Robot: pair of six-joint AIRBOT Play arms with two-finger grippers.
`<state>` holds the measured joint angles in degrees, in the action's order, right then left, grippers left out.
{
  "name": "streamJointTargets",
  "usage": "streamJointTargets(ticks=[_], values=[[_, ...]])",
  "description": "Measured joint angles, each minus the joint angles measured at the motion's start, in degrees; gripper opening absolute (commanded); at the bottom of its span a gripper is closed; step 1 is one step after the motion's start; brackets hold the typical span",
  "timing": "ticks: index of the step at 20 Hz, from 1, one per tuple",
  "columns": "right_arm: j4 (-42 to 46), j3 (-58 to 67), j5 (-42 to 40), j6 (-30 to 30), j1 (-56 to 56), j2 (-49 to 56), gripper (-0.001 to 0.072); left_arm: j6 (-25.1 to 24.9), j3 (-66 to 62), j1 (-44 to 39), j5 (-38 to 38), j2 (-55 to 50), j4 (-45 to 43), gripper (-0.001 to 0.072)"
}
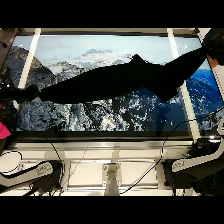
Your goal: Fold the clothes and pants, and hang the long-sleeved shirts on hangers.
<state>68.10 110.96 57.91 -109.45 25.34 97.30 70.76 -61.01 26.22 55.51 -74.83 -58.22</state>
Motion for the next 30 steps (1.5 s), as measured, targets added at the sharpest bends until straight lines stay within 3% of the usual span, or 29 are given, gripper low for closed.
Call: streamJointTargets(ticks=[7,14,20,21,22,23,26,28,30], values=[[0.11,1.33,-6.10,-2.91,-0.31,-0.11,0.0016,0.79,-10.88,-0.02,-8.17,0.02,8.66,0.0003],[-6.80,6.05,-12.63,9.57,-0.35,-0.70,0.0017,0.81,-20.39,-0.04,-20.61,-0.02,14.03,0.0003],[-3.80,3.87,-8.70,12.83,-0.35,-0.39,0.0020,0.81,-21.62,-0.57,-21.35,-3.87,13.79,0.0020],[-2.47,3.65,-7.89,12.92,-0.28,-0.09,0.0122,0.81,-21.68,-0.66,-20.83,-5.20,13.68,0.0108],[-1.07,3.45,-7.54,12.87,-0.22,0.22,0.0442,0.81,-21.70,-0.72,-20.41,-6.56,13.60,0.0305],[-0.07,3.39,-7.39,12.72,-0.04,0.48,0.0532,0.81,-21.73,-0.76,-19.78,-8.00,13.46,0.0420],[1.95,3.17,-6.21,11.74,0.55,0.98,0.0530,0.83,-21.79,-0.83,-18.32,-11.28,13.33,0.0420],[2.51,3.13,-4.17,11.45,1.05,1.11,0.0429,0.83,-21.79,-0.83,-17.77,-12.28,13.31,0.0389],[3.02,3.10,0.72,11.54,1.60,1.22,0.0249,0.85,-21.79,-0.83,-16.37,-12.68,13.33,0.0050]])
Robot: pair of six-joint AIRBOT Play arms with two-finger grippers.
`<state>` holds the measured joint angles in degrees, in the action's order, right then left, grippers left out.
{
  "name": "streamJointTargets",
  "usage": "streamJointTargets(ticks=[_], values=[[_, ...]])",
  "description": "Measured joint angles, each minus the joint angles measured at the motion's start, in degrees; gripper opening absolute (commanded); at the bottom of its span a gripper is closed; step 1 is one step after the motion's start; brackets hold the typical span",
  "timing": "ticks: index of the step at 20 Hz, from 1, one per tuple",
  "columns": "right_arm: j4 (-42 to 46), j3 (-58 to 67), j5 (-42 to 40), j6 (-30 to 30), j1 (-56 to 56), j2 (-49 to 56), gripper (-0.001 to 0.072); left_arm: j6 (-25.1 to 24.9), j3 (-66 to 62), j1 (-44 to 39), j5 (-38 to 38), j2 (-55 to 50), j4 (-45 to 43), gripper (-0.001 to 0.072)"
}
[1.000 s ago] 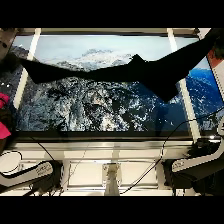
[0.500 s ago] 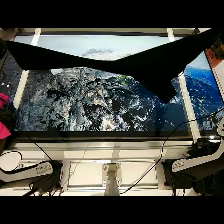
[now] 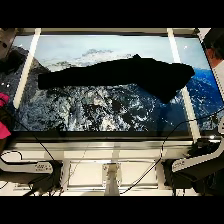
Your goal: Fold the clothes and pants, and hang the long-sleeved shirts on hangers.
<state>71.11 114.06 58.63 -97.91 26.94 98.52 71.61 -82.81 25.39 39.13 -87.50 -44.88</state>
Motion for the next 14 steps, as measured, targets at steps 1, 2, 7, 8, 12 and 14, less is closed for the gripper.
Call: streamJointTargets(ticks=[1,2,7,8,12,14], values=[[0.13,0.02,3.34,0.90,0.24,0.09,0.0245,0.00,0.00,-0.02,1.01,0.00,0.24,0.0006],[0.39,0.00,7.91,2.19,0.50,0.37,0.0132,-0.02,0.00,0.00,2.54,0.00,0.63,0.0005],[-0.83,-1.27,28.57,6.10,1.75,2.54,0.0019,-4.00,0.00,-2.32,13.14,0.79,3.45,0.0003],[-1.97,-2.49,31.61,6.51,1.92,2.89,0.0019,-4.92,0.00,-3.63,15.04,1.31,3.37,0.0003],[-9.18,-13.09,38.51,9.18,2.25,3.74,0.0020,-7.13,-0.02,-10.58,19.67,4.02,-2.49,0.0003],[-14.23,-20.48,39.36,11.08,2.29,3.87,0.0109,-7.41,-0.02,-14.45,21.33,5.42,-6.16,0.0003]])
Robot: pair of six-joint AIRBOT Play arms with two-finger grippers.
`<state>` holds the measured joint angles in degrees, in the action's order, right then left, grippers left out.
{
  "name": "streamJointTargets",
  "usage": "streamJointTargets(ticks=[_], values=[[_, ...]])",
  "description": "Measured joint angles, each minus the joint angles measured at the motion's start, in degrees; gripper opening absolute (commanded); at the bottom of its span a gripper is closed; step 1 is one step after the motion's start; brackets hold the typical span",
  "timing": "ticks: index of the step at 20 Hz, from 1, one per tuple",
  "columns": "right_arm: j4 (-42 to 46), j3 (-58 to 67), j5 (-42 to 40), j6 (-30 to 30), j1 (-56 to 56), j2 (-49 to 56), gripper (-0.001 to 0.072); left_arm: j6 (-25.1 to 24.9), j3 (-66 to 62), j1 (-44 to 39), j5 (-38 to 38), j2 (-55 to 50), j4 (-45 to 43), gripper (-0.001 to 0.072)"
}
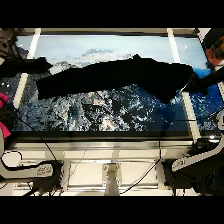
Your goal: Fold the clothes and pants, and hang the long-sleeved shirts on hangers.
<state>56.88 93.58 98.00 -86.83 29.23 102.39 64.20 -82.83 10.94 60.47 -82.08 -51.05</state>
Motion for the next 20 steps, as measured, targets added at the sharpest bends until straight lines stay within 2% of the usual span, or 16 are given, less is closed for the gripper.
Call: streamJointTargets(ticks=[1,2,6,12,13,14,18,19,20], values=[[-2.16,-3.80,-0.17,1.05,0.00,0.09,0.0247,-0.15,0.00,-1.97,0.92,0.66,-1.09,0.0003],[-3.13,-7.08,-0.70,1.97,0.00,0.13,0.0323,-0.20,0.00,-4.17,2.16,1.27,-2.14,0.0003],[-0.76,-14.03,-5.49,2.16,0.00,0.13,0.0349,-0.52,-0.02,-12.41,4.74,3.19,-4.79,0.0003],[-0.37,-16.44,-13.46,0.37,-0.92,0.33,0.0352,-0.57,-0.02,-20.24,5.84,3.89,-5.90,0.0004],[-0.48,-16.55,-14.56,0.24,-1.42,0.39,0.0398,-0.57,-0.02,-20.92,5.84,3.93,-5.95,0.0004],[-0.61,-16.61,-15.74,0.20,-1.97,0.46,0.0414,-0.57,-0.02,-21.42,5.88,3.96,-5.95,0.0004],[-0.61,-16.76,-20.11,-0.04,-3.72,0.61,0.0402,-0.35,-0.02,-22.34,6.01,3.98,-5.97,0.0004],[-0.63,-16.76,-20.79,-0.13,-3.98,0.61,0.0385,-0.35,-0.02,-22.45,6.01,3.98,-5.99,0.0004],[-0.72,-16.76,-21.44,-0.13,-4.17,0.61,0.0326,-0.35,-0.02,-22.49,6.01,3.98,-5.99,0.0004]])
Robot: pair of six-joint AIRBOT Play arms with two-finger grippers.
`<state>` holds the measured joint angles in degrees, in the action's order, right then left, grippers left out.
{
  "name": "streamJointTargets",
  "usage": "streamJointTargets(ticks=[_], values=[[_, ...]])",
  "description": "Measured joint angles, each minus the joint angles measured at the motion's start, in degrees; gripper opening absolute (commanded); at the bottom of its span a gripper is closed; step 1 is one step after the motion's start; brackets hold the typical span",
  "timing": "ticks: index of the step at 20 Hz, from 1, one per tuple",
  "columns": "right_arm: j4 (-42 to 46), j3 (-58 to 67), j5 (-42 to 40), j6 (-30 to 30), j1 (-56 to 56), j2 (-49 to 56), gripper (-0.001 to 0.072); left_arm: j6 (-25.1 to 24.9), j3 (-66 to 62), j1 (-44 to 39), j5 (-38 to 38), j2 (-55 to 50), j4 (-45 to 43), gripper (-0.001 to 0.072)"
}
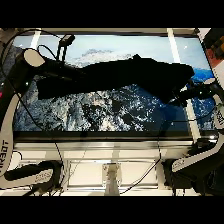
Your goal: Fold the clothes and pants, and hang the long-sleeved shirts on hangers.
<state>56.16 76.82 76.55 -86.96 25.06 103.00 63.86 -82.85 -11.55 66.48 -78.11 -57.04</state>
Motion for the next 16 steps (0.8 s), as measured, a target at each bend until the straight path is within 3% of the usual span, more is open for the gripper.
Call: streamJointTargets(ticks=[2,3,4,5,8,11,16], values=[[0.04,-0.02,-0.74,-0.02,-0.20,0.00,0.0299,0.00,0.00,-0.13,0.02,0.00,0.02,0.0004],[0.04,-0.02,-1.25,-0.02,-0.26,0.00,0.0231,0.00,0.00,-0.13,0.00,-0.04,0.02,0.0004],[-0.11,-0.02,-1.46,-0.02,-0.31,0.00,0.0072,0.00,0.00,-0.13,0.02,-0.07,0.00,0.0004],[-0.35,-0.02,-1.88,-0.02,-0.35,0.00,0.0020,0.00,0.00,-0.17,0.02,-0.07,0.02,0.0004],[-3.02,0.24,-1.11,0.92,-0.42,-0.02,0.0017,0.00,0.00,-0.20,0.02,-0.11,0.02,0.0004],[-9.90,0.90,5.16,4.61,-0.96,-2.34,0.0017,0.00,0.00,-0.20,-0.04,-0.26,0.02,0.0004],[-27.93,2.34,12.02,7.39,-4.20,-18.40,0.0017,0.00,0.00,-0.20,-2.89,-2.01,0.02,0.0004]])
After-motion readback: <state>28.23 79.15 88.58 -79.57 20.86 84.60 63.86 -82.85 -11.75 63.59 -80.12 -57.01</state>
